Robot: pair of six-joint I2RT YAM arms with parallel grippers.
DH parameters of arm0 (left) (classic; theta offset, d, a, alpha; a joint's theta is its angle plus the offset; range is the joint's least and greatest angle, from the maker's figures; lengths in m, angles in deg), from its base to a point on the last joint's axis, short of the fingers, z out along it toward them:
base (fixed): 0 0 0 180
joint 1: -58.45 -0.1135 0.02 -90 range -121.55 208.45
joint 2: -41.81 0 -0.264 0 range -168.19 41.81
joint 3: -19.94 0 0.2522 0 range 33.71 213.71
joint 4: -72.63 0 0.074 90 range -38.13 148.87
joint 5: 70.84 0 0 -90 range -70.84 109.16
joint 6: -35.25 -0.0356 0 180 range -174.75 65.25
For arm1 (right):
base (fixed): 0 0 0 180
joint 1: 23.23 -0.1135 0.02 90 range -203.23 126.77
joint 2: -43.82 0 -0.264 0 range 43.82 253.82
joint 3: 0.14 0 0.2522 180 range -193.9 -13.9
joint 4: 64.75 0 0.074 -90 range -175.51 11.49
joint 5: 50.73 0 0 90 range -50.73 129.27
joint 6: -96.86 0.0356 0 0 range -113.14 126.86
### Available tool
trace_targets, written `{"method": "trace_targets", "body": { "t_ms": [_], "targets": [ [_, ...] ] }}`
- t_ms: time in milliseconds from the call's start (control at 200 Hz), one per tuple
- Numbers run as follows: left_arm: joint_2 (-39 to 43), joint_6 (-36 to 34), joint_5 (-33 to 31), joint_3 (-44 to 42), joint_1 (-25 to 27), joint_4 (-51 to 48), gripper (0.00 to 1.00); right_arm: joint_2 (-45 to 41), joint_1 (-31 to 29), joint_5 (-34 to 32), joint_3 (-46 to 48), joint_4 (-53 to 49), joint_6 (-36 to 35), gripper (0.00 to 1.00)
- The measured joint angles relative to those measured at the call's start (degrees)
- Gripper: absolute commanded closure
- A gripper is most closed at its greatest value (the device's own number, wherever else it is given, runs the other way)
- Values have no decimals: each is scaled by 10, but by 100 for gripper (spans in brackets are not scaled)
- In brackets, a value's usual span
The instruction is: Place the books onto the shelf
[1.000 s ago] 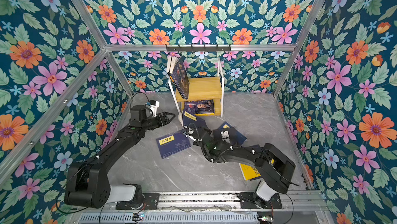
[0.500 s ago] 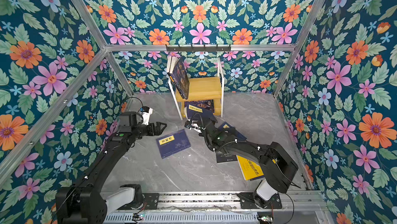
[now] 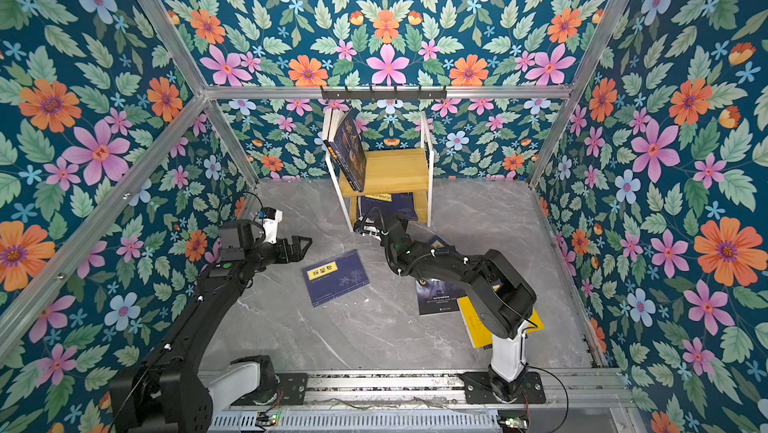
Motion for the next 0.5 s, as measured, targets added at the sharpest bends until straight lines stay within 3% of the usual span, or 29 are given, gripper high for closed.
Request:
{"method": "trace_targets", "body": {
  "t_ms": [500],
  "targets": [
    [-8, 2, 13, -2, -2, 6, 1, 80, 14, 6, -38, 23, -41, 100]
  ]
}}
